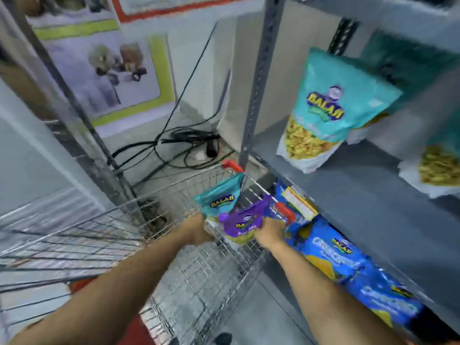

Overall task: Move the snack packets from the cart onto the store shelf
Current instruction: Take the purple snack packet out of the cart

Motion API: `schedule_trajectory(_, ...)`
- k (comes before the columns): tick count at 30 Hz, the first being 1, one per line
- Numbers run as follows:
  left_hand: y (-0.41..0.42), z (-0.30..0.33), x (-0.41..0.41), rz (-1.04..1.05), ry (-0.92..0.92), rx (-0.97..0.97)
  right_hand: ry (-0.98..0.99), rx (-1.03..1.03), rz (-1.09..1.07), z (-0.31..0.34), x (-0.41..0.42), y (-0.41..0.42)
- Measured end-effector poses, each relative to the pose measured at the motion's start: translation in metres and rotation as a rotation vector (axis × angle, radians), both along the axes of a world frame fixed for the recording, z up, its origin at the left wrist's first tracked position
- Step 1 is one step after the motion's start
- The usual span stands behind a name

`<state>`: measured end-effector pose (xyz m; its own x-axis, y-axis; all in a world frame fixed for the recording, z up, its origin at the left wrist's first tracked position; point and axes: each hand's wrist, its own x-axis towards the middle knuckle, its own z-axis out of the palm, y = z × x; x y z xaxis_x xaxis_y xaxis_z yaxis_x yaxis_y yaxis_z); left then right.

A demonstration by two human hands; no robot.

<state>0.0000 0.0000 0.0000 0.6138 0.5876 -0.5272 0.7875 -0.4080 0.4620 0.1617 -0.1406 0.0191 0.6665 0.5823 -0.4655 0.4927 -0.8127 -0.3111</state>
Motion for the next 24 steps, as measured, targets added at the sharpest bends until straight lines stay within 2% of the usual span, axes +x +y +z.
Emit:
schedule_trajectory(3,0.002,-0.052,0.009,0.101,-0.162,-0.194,0.134,-0.013,-0.116,-0.036,0.023,0.021)
schedule_trajectory(8,-0.002,-0.109,0.031,0.158,-0.421,-0.323,0.274,-0.131,-0.133,-0.085,0.070,0.043)
schedule_trajectory(12,-0.016,-0.131,0.051,0.182,-0.530,-0.321,0.497,0.000,-0.410,-0.109,0.082,0.050)
schedule_trajectory(15,-0.021,-0.139,0.066,0.296,-0.601,-0.399,0.586,0.009,-0.526,-0.113,0.081,0.052)
schedule_trajectory(17,-0.024,-0.143,0.073,0.393,-0.619,-0.422,0.650,0.089,-0.609,-0.114,0.076,0.060)
schedule_trajectory(20,-0.023,-0.146,0.078,0.511,-0.613,-0.355,0.614,0.221,-0.783,-0.114,0.062,0.074)
schedule_trajectory(24,-0.014,-0.136,0.078,0.582,-0.694,-0.359,0.659,0.327,-0.820,-0.116,0.056,0.074)
